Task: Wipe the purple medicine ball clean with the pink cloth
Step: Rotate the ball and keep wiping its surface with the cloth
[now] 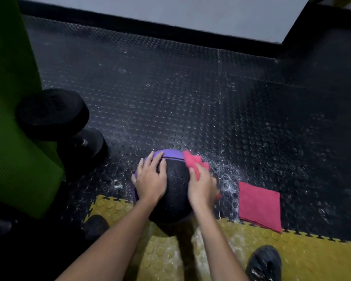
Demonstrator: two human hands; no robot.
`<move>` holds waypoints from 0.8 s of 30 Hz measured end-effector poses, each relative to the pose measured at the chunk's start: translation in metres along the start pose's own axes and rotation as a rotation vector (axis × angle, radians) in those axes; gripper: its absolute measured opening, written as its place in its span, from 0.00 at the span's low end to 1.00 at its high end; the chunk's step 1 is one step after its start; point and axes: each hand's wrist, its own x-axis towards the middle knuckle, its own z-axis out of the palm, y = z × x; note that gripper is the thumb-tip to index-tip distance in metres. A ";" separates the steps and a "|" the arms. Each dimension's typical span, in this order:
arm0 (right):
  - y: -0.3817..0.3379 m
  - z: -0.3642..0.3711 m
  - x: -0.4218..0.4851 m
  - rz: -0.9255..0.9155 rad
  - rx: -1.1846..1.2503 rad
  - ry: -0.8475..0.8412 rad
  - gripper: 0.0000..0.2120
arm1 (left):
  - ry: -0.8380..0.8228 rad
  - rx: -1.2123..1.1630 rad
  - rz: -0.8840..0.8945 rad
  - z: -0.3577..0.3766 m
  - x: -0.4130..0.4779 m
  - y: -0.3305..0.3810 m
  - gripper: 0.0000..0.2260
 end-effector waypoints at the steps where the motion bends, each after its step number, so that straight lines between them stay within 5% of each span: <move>1: -0.006 -0.001 -0.015 -0.149 -0.082 0.014 0.15 | 0.015 0.013 -0.010 -0.001 0.000 0.003 0.18; 4: 0.006 -0.003 -0.028 -0.425 -0.065 0.022 0.14 | 0.017 -0.021 0.001 -0.002 0.004 -0.008 0.17; 10: 0.021 -0.002 0.025 0.234 0.279 -0.119 0.16 | 0.080 -0.091 -0.016 -0.003 -0.005 -0.018 0.17; 14: 0.001 0.005 -0.020 -0.094 -0.037 0.086 0.15 | 0.081 -0.070 -0.030 -0.001 -0.004 -0.016 0.17; 18: 0.012 0.012 -0.040 -0.472 -0.055 0.211 0.17 | 0.062 -0.092 -0.030 -0.004 0.001 -0.017 0.17; 24: 0.025 -0.012 0.031 0.264 0.292 -0.073 0.18 | 0.035 -0.036 -0.058 0.002 0.000 0.004 0.17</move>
